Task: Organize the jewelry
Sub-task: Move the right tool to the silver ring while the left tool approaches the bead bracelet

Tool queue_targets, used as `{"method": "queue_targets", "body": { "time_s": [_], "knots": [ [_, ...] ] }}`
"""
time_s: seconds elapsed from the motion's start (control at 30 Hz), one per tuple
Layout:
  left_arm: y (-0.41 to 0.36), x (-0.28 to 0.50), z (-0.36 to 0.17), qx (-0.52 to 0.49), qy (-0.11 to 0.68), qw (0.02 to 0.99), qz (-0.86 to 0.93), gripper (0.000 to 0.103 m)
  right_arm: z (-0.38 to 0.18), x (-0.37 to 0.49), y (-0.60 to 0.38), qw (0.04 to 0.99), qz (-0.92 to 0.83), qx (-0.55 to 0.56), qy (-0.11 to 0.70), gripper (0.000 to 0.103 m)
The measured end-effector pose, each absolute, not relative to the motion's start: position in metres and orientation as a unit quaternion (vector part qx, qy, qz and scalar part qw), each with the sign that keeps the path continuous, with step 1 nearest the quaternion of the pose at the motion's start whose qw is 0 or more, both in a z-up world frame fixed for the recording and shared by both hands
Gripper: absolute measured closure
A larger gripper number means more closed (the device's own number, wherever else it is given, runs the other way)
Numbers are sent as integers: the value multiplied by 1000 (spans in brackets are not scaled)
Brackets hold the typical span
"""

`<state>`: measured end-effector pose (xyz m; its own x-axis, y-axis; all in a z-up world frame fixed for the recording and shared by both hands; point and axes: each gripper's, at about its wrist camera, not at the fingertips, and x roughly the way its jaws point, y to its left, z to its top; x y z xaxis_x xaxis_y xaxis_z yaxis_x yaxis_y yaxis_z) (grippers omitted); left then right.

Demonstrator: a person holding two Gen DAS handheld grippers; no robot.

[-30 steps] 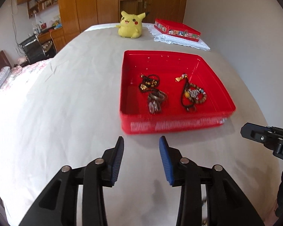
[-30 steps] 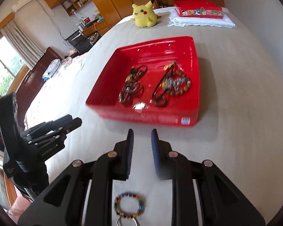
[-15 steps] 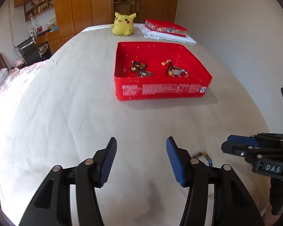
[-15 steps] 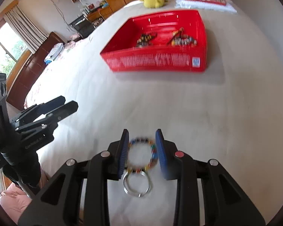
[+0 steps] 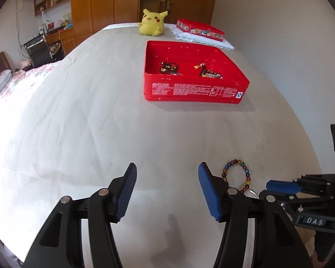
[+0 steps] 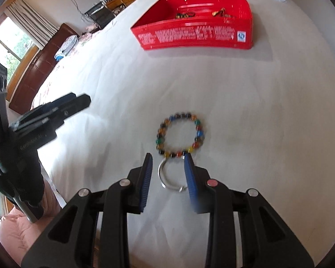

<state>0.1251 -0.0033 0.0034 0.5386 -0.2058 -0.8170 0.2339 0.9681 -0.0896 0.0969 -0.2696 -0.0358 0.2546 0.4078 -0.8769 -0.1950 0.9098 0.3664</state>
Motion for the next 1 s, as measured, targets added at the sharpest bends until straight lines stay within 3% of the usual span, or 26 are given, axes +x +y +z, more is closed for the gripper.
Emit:
{"method": "queue_targets", "body": {
  "time_s": [0.27,0.57,0.73,0.87,1.0],
  "knots": [
    [4,115,-3,12,471,873,-124,45,-56,91,-268,776,177,87,600,52],
    [7,112,-12,8,482,867,-122,45,-68,91,-262,773,170,72,607,41],
    [7,111,-13,7,484,866,-122,45,-70,88,-247,781,160,31,603,42],
    [7,110,-15,6,486,865,-122,45,-71,86,-241,789,145,-1,597,57],
    [6,111,-16,6,489,864,-122,44,-70,83,-245,791,148,1,594,58]
  ]
}}
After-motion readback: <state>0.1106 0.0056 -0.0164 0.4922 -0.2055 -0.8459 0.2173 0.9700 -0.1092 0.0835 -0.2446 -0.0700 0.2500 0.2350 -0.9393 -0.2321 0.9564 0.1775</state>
